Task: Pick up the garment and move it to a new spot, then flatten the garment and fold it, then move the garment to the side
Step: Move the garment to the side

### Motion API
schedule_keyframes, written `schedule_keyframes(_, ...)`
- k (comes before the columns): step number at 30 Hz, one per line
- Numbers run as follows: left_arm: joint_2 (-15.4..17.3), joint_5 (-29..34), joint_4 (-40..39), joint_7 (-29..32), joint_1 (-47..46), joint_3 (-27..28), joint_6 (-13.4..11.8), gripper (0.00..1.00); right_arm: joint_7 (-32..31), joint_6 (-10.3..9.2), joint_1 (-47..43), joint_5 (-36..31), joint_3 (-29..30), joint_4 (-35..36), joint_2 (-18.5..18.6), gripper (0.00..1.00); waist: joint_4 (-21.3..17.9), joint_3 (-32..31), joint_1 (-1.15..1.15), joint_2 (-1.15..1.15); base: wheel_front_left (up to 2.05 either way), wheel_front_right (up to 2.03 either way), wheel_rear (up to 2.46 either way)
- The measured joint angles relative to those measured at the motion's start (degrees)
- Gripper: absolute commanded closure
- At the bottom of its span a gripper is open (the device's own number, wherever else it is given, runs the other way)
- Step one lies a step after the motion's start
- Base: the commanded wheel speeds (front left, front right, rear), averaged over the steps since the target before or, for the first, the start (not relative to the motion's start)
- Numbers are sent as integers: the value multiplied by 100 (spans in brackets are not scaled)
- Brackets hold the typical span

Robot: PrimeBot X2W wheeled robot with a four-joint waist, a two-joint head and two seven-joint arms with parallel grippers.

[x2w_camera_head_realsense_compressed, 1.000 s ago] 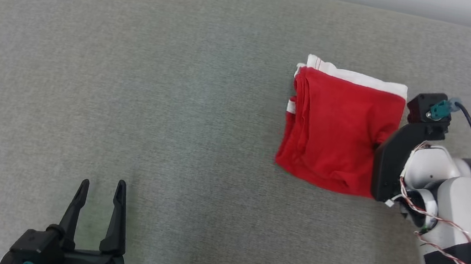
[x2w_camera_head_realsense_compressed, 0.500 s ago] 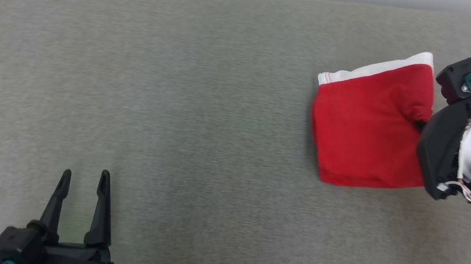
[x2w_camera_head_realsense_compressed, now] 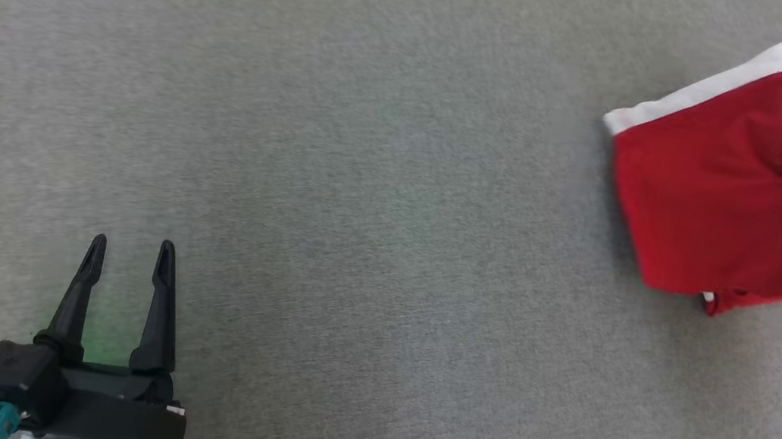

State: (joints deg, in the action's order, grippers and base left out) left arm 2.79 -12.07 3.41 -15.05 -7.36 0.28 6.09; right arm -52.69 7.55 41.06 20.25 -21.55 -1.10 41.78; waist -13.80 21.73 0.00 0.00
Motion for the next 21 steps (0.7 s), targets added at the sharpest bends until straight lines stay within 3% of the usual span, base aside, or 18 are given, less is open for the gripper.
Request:
schedule_keyframes(9,10,211,-41,0,-174,-2,97,0,896,0,-163,-448,773,-868,21,100,-234,477,0,0,0,0,0)
schedule_keyframes(21,32,345,-177,-4,-328,31,133,0,2047,1,-275,-1271,1769,-2070,-80,100,50,761,0,0,0,0,0)
